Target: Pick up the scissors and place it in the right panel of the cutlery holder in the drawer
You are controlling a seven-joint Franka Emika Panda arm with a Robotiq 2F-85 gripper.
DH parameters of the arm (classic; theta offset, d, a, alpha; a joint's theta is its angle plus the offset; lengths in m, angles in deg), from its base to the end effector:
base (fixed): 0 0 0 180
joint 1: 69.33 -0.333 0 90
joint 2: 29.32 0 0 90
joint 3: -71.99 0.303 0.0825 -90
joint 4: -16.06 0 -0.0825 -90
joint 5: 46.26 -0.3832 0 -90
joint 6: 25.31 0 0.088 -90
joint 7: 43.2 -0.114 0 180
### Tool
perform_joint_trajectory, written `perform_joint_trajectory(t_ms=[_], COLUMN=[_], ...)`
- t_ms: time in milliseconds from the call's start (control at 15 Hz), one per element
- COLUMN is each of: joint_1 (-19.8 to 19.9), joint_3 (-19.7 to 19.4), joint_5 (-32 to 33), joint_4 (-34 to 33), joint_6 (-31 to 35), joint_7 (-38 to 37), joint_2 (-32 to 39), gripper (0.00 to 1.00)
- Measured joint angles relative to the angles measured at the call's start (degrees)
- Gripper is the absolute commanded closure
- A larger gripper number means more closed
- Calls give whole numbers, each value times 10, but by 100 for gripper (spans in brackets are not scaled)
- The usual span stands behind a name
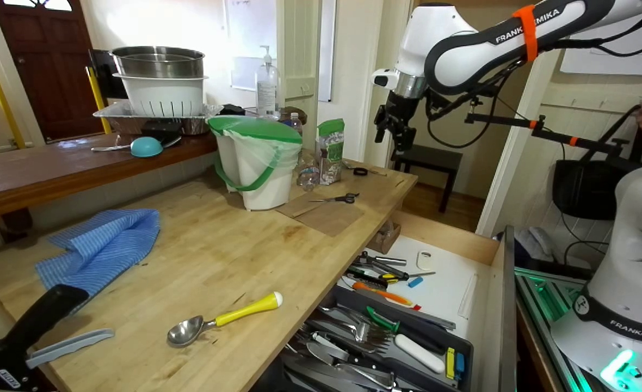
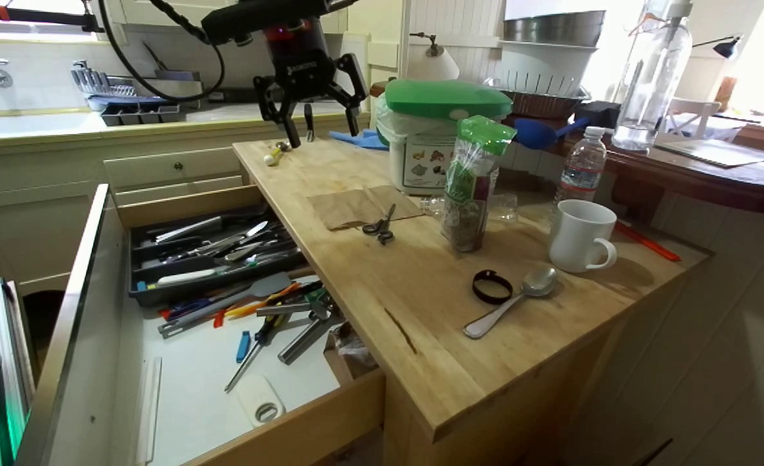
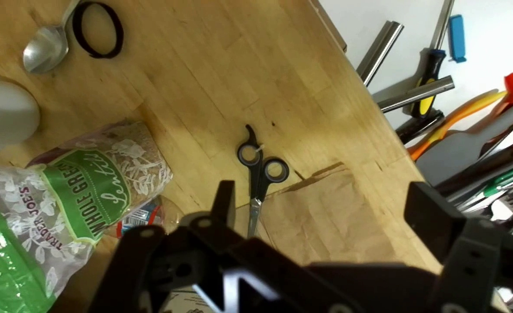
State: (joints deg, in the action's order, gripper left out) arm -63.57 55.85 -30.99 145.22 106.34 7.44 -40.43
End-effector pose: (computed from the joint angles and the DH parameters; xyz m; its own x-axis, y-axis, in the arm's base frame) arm 0.4723 -0.2012 0.4452 0.7933 0.6088 -0.0016 0.5846 -0.7611 0.2811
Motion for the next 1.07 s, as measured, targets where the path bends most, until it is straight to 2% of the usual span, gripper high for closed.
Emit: perform_joint_trajectory(t_ms=[267,467,733,1067], joint_1=[9,15,35,48], joint_3=[4,-6,-7,6], joint_5=[-20,-100,-196,-196], joint_4=[-5,-28,-93,-105], joint_6=[2,3,-8,-8], joint_7=[6,33,81,76], joint_2=[15,61,127,138], gripper=[1,0,0,0])
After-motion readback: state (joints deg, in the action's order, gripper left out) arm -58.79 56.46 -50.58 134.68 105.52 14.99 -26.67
